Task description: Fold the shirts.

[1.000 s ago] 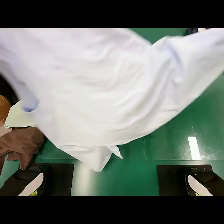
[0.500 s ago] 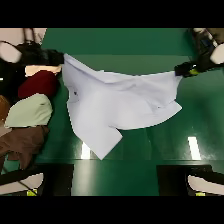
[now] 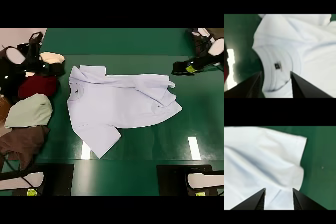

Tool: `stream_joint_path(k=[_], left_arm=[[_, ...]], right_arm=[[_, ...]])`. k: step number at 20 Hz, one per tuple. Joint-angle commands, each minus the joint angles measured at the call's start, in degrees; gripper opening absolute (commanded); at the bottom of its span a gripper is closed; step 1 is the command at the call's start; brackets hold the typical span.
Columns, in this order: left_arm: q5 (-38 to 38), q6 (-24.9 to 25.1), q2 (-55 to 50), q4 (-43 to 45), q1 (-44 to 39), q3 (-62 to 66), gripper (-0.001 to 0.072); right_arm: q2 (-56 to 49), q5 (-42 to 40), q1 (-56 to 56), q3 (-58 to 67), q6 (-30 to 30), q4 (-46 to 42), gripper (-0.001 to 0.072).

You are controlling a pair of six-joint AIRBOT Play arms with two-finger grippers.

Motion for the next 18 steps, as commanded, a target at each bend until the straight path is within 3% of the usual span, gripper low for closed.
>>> stream_joint_path(k=[1, 5, 8, 12, 18], left_arm=[[-12.0, -0.3, 7.5, 1.4, 3.2, -8.4, 0.0428], [-8.4, -3.7, 17.7, 0.9, 0.0, -29.3, 0.0428], [-4.1, -4.6, 19.9, -3.5, -3.7, -39.6, 0.0429], [1.7, -5.0, 19.8, -7.4, -7.9, -44.9, 0.0428], [2.4, -5.5, 19.7, -10.4, -8.3, -46.3, 0.0426]], right_arm=[[6.5, 3.8, -4.6, -6.1, -3.5, 9.9, 0.0384], [15.7, 3.1, -8.5, -18.9, -5.3, 17.4, 0.0384], [20.6, 1.9, -8.7, -24.9, -5.3, 18.0, 0.0384], [24.8, 1.7, -8.8, -28.4, -5.3, 18.4, 0.0384], [26.4, 2.7, -9.6, -28.4, -5.3, 18.4, 0.0385]])
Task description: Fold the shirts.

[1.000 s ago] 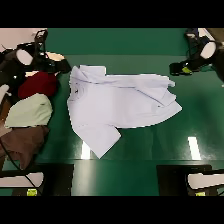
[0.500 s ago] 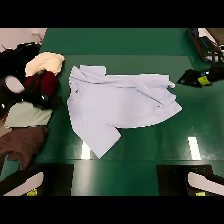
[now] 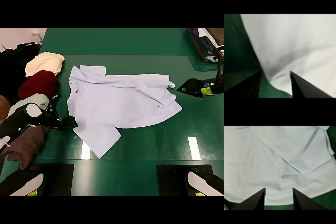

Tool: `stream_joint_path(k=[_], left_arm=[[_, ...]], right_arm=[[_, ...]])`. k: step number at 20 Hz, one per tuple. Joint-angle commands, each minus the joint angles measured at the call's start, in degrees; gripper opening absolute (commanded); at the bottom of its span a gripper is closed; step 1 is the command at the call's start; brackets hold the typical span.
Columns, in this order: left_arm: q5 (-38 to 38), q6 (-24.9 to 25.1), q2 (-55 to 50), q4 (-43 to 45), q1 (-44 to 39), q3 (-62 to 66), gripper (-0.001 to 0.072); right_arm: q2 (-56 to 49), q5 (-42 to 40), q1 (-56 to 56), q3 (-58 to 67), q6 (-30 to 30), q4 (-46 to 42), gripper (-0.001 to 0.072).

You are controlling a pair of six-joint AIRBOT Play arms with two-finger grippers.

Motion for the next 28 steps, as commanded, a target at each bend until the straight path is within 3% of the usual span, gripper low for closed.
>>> stream_joint_path(k=[1, 2, 3, 7, 11, 18, 20, 22, 25, 28], left_arm=[[1.4, 0.7, 0.0, -2.2, -0.5, -1.1, 0.0403], [2.0, 1.3, 0.0, -2.2, -0.5, -1.0, 0.0169], [2.9, 1.3, 0.0, -2.2, -0.5, -0.8, 0.0031], [0.0, 1.4, 0.0, -2.2, -0.5, 4.2, 0.0023], [-0.7, 1.9, 0.0, -2.2, -0.5, 9.8, 0.0023], [0.1, 1.9, 0.0, -3.5, -0.5, 10.6, 0.0023], [0.0, 1.9, 0.0, -3.5, -0.5, 10.6, 0.0023], [0.1, 1.8, 0.2, -3.3, -0.5, 10.8, 0.0022], [-0.5, 1.1, 3.5, -2.1, 0.3, 15.7, 0.0022], [-2.6, 1.2, 10.7, -0.5, 3.4, 28.9, 0.0022]], right_arm=[[0.8, 1.4, -1.6, -0.4, 0.0, 0.3, 0.0385], [0.7, 2.2, -2.8, -0.4, 0.0, 0.2, 0.0385], [0.3, 3.7, -4.7, -0.5, 0.0, 0.2, 0.0385], [-3.6, 7.5, -13.2, -3.2, 0.0, 0.2, 0.0386], [-7.4, 0.3, -18.9, -13.9, 0.0, 1.1, 0.0386], [-17.2, -10.3, -11.8, -14.8, -2.8, 7.7, 0.0381], [-18.6, -11.8, -9.4, -13.0, -2.8, 7.6, 0.0246], [-18.4, -12.3, -8.1, -12.0, -2.9, 7.5, 0.0022], [-13.8, -10.8, -7.8, -9.0, -3.8, 7.6, 0.0015], [-4.0, -8.6, -8.1, -0.6, -4.0, 7.7, 0.0015]])
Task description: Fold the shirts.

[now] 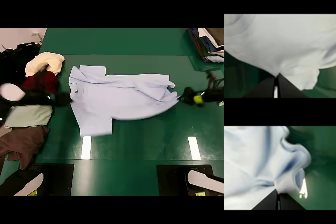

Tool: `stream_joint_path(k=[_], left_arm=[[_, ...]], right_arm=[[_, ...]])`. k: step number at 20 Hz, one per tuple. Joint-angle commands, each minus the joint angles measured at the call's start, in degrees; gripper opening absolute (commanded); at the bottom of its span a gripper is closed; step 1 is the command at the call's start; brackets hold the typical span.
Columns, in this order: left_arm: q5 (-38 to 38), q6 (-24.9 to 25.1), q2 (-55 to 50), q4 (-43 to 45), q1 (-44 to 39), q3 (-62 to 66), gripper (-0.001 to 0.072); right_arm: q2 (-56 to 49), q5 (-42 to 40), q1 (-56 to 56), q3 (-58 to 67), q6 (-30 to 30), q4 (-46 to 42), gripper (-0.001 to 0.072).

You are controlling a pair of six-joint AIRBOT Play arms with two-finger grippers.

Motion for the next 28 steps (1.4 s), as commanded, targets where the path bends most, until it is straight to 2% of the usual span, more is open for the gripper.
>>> stream_joint_path(k=[1, 7, 10, 13, 17, 22, 25, 28], left_arm=[[-2.2, -0.2, 7.2, 1.6, 3.3, 14.2, 0.0023], [-2.3, -0.2, 13.7, 4.2, 6.0, 48.8, 0.0022], [-1.2, -0.2, 13.7, 4.1, 6.0, 61.3, 0.0022], [1.1, -0.3, 13.6, 4.1, 6.0, 66.6, 0.0022], [-1.2, -0.9, 12.4, 4.1, 6.0, 61.8, 0.0022], [-12.0, -1.8, 3.5, 3.7, 6.0, 48.7, 0.0023], [-14.4, -1.7, -3.8, 0.4, 5.7, 37.9, 0.0023], [-11.1, 0.1, -12.4, 0.1, 4.8, 27.3, 0.0023]], right_arm=[[10.0, 1.2, 0.3, 9.5, -0.5, 0.3, 0.0015], [25.6, -2.9, 0.3, 33.7, -0.5, 0.0, 0.0015], [30.9, -4.0, 0.3, 40.6, -0.4, -6.3, 0.0015], [33.4, -2.4, 0.3, 45.6, 1.1, -12.9, 0.0014], [29.3, 6.1, 0.3, 50.0, 4.2, -16.1, 0.0014], [16.8, 20.0, 1.7, 45.9, 6.7, -15.8, 0.0014], [9.6, 20.4, 6.3, 36.4, 6.7, -16.3, 0.0014], [1.1, 17.7, 8.7, 28.0, 6.7, -16.3, 0.0014]])
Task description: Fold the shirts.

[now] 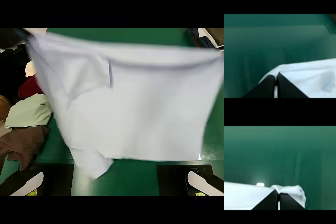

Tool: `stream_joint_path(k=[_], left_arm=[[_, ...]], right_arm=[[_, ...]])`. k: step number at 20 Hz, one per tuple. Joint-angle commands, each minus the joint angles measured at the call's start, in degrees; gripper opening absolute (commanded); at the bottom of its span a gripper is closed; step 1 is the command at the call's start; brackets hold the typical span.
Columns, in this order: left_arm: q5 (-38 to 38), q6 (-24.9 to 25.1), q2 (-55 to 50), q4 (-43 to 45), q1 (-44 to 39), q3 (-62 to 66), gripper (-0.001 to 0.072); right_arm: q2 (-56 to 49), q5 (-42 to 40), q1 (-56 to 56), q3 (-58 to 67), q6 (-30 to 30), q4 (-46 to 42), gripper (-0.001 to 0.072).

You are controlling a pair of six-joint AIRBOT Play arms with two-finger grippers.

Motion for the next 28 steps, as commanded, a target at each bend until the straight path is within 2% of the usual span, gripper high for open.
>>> stream_joint_path(k=[1, 4, 7, 9, 12, 15, 17, 20, 21, 22, 23, 24, 26, 28], left_arm=[[2.4, 2.0, -10.4, -1.6, -0.6, -11.6, 0.0023], [11.9, 4.2, -20.7, -1.5, -0.3, -12.7, 0.0023], [21.9, 4.1, -26.4, -4.9, -0.3, -10.4, 0.0023], [23.4, 4.5, -26.6, -4.9, -0.3, -9.2, 0.0023], [13.8, 9.0, -26.5, -2.7, -0.3, -8.0, 0.0023], [3.3, 9.6, -26.6, 3.6, -0.3, -10.9, 0.0023], [2.3, 9.6, -26.6, 4.0, -0.3, -15.2, 0.0023], [5.1, 8.7, -26.6, 3.5, -0.3, -21.0, 0.0026], [5.9, 7.4, -26.6, 3.5, -0.3, -22.1, 0.0287], [5.8, 5.7, -26.6, 3.7, -0.3, -22.3, 0.0616], [4.6, 4.5, -26.1, 4.0, -0.3, -22.3, 0.0581], [2.8, 4.5, -25.2, 4.3, -0.3, -22.3, 0.0488], [-0.8, 3.3, -20.9, 7.7, -0.3, -23.9, 0.0489], [-2.6, 0.7, -13.2, 10.2, -0.3, -30.8, 0.0489]], right_arm=[[-10.2, -1.9, 2.4, -8.7, 0.2, 0.0, 0.0014], [-18.8, -8.4, 2.3, -9.8, 0.2, 0.5, 0.0014], [-25.4, -13.1, 2.4, -3.8, 0.2, 0.7, 0.0014], [-27.6, -12.1, 2.8, 1.2, 0.2, 0.5, 0.0015], [-27.2, -7.5, 2.7, 3.1, -1.8, -0.2, 0.0015], [-24.1, -5.4, 2.3, -4.3, -1.9, -2.1, 0.0015], [-21.4, -7.7, 2.4, -11.6, -1.9, -2.9, 0.0015], [-19.5, -11.8, 2.4, -19.2, -1.9, -2.0, 0.0016], [-19.5, -11.7, 2.4, -20.4, -1.9, -0.6, 0.0073], [-19.6, -11.3, 2.2, -21.0, -1.9, 0.7, 0.0319], [-19.5, -9.6, 1.6, -20.9, -1.9, 1.5, 0.0389], [-19.4, -6.7, 1.0, -20.0, -1.9, 2.2, 0.0388], [-16.7, -2.1, 0.0, -19.8, -1.9, 1.6, 0.0388], [-11.4, -1.6, -1.4, -22.5, -1.9, 1.6, 0.0388]])
